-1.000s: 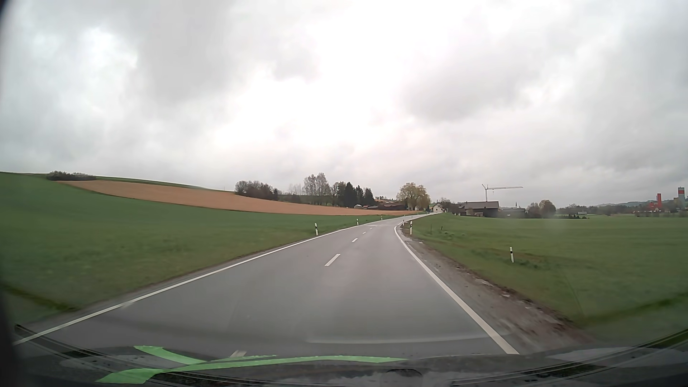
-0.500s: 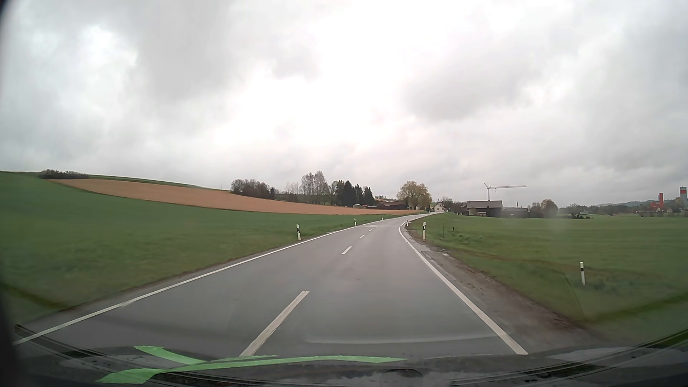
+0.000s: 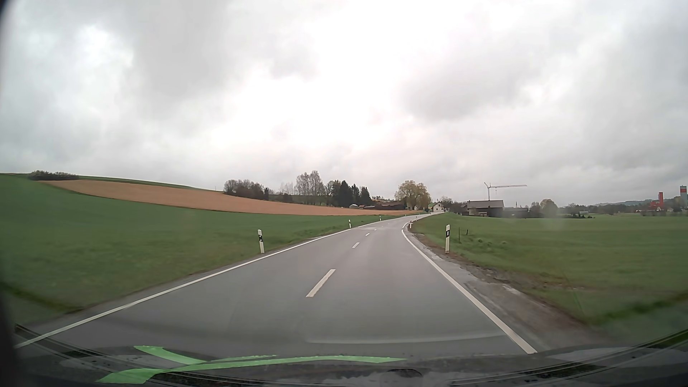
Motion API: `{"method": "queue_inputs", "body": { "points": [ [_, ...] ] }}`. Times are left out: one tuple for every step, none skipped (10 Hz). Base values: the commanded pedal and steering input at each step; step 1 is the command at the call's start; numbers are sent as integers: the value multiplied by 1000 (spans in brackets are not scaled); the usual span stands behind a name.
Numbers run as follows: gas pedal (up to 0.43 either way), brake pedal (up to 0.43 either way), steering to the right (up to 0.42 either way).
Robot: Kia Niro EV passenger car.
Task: Follow the waypoints while adhering to traffic rules and regulations
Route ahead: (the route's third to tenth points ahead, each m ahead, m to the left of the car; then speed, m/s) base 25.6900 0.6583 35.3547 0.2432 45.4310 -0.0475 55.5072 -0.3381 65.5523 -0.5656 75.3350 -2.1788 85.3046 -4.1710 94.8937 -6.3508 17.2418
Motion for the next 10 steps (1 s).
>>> {"method": "queue_inputs", "body": {
  "points": [
    [138,0,6],
    [130,0,6],
    [130,0,6],
    [118,0,6],
    [118,0,6],
    [118,0,6],
    [118,0,6],
    [118,0,6],
    [118,0,7],
    [130,0,7]
  ]
}}
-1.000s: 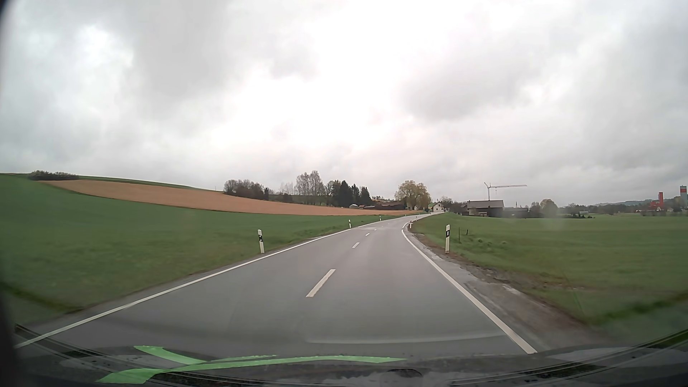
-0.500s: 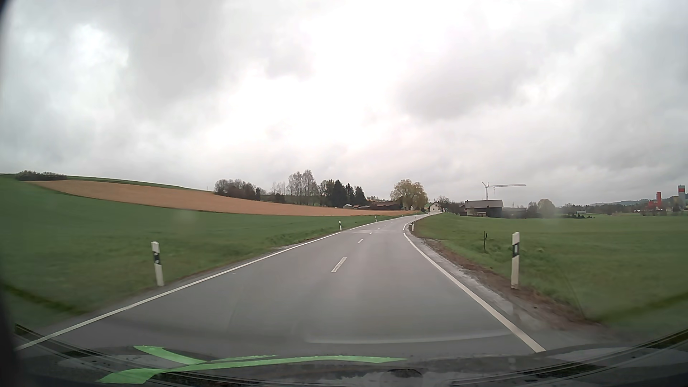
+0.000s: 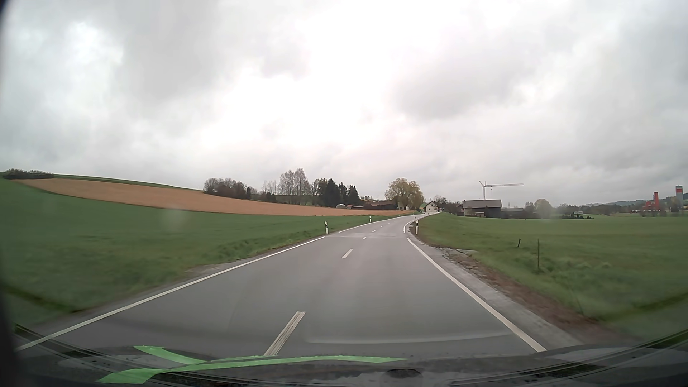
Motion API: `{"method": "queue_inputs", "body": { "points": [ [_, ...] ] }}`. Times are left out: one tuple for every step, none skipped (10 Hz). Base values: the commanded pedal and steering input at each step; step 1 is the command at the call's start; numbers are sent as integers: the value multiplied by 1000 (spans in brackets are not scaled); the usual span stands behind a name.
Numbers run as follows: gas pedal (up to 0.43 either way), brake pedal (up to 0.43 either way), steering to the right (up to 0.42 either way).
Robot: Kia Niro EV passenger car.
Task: Follow the waypoints while adhering to traffic rules and regulations
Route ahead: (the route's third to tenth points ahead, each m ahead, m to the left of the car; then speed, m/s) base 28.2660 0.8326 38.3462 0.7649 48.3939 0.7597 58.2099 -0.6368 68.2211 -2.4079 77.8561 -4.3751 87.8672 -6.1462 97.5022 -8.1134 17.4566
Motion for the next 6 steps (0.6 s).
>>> {"method": "queue_inputs", "body": {
  "points": [
    [130,0,7],
    [130,0,7],
    [130,0,7],
    [130,0,7],
    [118,0,7],
    [118,0,8]
  ]
}}
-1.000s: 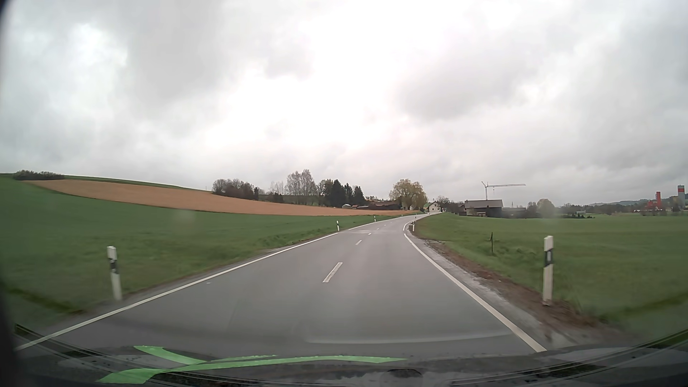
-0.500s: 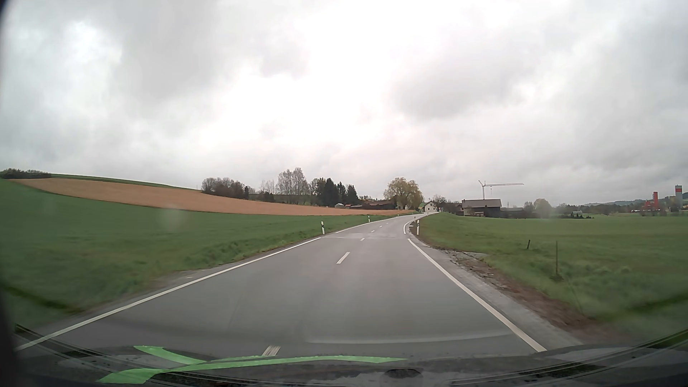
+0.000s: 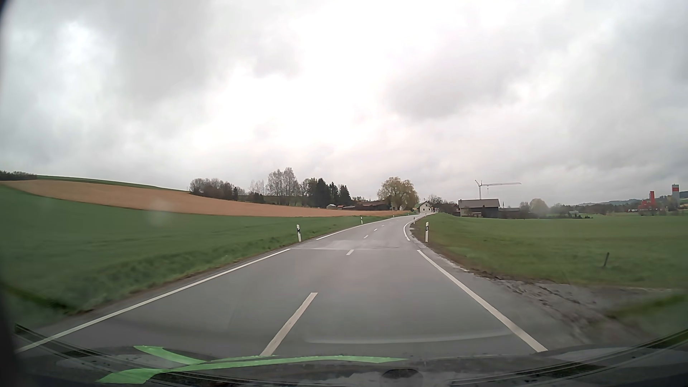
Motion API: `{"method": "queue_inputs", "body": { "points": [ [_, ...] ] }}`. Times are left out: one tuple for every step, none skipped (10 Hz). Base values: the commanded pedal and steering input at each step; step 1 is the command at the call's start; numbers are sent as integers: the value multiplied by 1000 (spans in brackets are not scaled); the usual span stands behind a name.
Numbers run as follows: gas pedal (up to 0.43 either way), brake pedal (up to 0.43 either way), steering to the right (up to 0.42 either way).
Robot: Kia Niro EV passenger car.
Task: Follow the waypoints while adhering to traffic rules and regulations
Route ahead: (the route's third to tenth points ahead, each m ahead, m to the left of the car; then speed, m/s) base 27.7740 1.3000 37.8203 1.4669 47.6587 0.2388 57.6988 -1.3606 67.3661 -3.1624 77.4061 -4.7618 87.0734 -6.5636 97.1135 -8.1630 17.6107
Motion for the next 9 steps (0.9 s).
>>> {"method": "queue_inputs", "body": {
  "points": [
    [118,0,9],
    [118,0,10],
    [118,0,12],
    [118,0,12],
    [130,0,11],
    [130,0,11],
    [130,0,11],
    [130,0,11],
    [130,0,11]
  ]
}}
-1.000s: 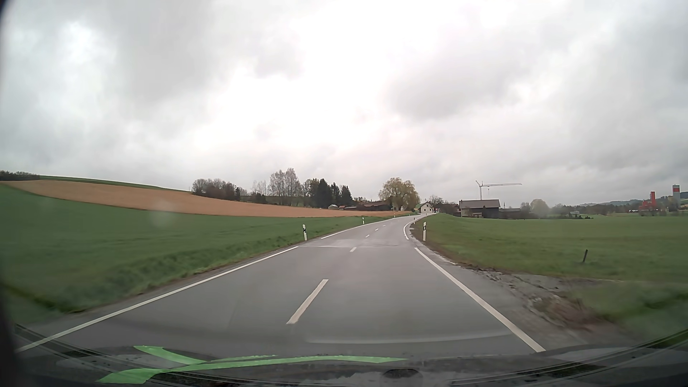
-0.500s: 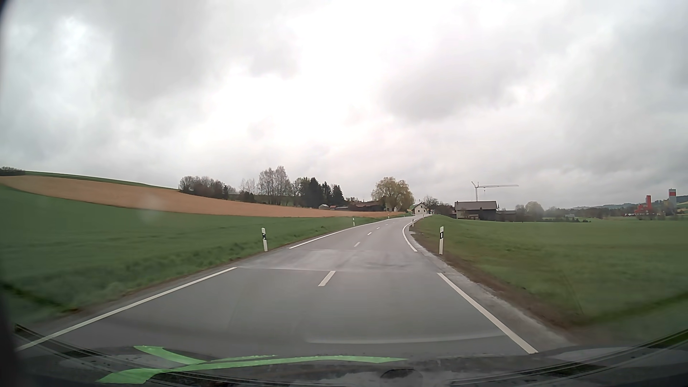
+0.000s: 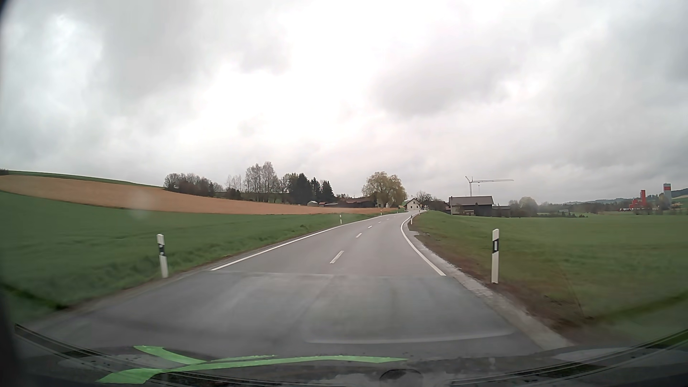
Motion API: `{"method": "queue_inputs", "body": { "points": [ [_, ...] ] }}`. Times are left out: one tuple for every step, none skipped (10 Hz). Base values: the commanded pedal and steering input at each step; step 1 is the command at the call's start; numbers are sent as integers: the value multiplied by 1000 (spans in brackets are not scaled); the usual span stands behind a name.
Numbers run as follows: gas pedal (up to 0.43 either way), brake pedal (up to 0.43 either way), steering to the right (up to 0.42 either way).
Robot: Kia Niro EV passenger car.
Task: Follow the waypoints while adhering to traffic rules and regulations
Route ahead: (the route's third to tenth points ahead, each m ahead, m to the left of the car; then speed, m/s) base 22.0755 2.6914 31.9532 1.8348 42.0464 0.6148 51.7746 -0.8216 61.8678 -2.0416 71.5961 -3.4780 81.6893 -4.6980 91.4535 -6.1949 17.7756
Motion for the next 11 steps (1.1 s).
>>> {"method": "queue_inputs", "body": {
  "points": [
    [118,0,10],
    [110,0,10],
    [98,0,11],
    [98,0,10],
    [118,0,10],
    [118,0,10],
    [118,0,9],
    [118,0,6],
    [110,0,5],
    [98,0,5],
    [98,0,6]
  ]
}}
